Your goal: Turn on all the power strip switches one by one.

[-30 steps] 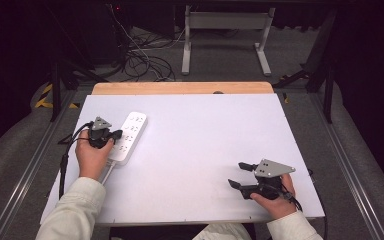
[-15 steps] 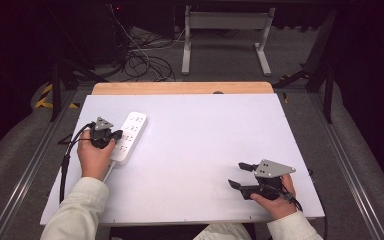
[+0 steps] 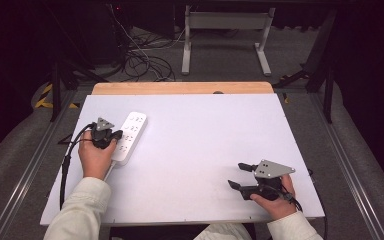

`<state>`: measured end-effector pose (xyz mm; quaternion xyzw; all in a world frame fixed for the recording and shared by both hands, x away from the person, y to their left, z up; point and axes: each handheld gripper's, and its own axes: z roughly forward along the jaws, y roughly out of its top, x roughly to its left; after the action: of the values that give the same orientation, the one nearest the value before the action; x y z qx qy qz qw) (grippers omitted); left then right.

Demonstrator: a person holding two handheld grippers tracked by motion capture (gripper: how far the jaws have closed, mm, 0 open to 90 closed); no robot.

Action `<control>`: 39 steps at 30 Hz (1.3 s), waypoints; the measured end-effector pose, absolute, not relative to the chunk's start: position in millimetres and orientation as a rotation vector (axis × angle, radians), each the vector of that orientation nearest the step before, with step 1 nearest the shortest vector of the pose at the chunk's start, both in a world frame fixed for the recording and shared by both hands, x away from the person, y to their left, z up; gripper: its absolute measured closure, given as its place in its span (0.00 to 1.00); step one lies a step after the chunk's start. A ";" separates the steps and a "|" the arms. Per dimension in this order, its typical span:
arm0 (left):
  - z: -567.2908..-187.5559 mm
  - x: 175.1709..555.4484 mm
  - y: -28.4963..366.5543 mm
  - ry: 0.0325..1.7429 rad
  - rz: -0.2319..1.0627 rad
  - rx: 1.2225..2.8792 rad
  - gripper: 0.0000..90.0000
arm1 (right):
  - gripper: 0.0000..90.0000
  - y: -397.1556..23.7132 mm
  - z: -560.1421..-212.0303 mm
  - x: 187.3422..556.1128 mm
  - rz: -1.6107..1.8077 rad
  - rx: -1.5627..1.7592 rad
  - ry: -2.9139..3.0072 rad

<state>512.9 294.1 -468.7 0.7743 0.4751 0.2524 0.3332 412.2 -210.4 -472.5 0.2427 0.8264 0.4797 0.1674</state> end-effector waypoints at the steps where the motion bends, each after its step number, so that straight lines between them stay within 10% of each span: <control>1: -468.6 512.9 293.8 1.243 0.660 2.021 1.00 | 0.35 -210.5 -472.5 412.2 1.367 0.690 2.350; 39: -455.3 543.9 288.0 1.199 0.673 2.008 1.00 | 0.35 -211.9 -475.5 415.5 1.365 0.711 2.360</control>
<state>543.9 288.0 -455.3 0.7739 0.4621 0.2594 0.3468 415.5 -211.9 -475.5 0.2491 0.8266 0.4781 0.1612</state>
